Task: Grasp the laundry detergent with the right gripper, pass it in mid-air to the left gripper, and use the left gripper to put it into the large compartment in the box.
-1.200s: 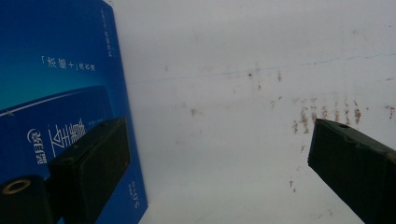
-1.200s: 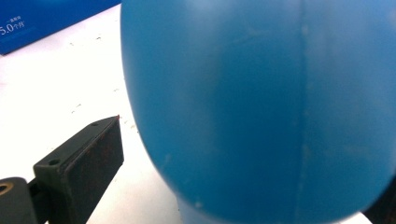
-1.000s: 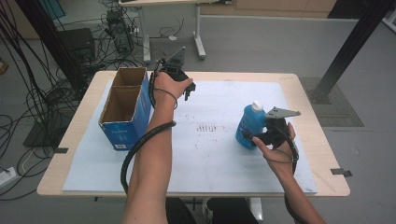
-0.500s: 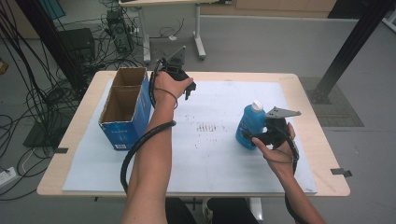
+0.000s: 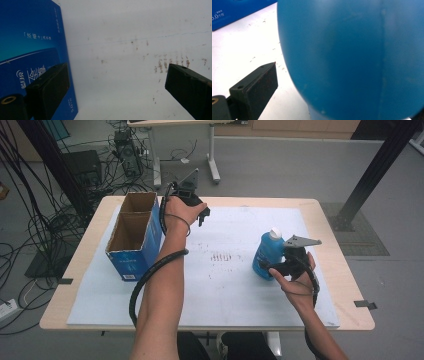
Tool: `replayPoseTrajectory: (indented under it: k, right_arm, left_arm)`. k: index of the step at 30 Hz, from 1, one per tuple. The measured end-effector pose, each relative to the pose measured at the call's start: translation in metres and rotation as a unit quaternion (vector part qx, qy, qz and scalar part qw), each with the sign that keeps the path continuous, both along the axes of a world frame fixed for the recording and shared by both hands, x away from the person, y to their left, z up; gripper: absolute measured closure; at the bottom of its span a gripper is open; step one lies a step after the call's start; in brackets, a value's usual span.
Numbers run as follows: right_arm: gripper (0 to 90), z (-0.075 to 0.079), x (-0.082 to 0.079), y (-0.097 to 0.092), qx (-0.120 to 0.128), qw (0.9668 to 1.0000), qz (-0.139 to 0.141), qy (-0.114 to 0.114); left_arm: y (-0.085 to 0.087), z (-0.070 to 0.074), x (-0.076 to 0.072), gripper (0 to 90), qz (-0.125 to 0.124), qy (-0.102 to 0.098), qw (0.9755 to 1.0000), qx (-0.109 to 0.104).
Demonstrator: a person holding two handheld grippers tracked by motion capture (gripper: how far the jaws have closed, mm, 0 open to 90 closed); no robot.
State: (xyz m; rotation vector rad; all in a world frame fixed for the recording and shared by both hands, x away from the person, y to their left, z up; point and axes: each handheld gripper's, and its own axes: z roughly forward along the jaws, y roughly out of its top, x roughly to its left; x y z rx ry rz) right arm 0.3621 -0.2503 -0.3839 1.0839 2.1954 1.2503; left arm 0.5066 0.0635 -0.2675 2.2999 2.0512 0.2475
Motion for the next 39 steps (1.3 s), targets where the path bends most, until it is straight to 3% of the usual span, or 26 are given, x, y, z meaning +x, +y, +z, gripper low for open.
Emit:
replayPoseTrajectory:
  k: [26,39]
  right_arm:
    - [1.7,-0.0021,-0.0009,-0.0029,0.007,1.0,0.0,0.002]
    - [10.9,-0.0031,-0.0005,-0.0022,0.014,0.9999,-0.004,0.001]
  left_arm:
    - [-0.0006,0.0024,-0.0006,6.1,0.001,-0.003,1.0,-0.004]
    - [-0.0016,0.0001,-0.0005,6.2,-0.002,0.0,1.0,-0.004]
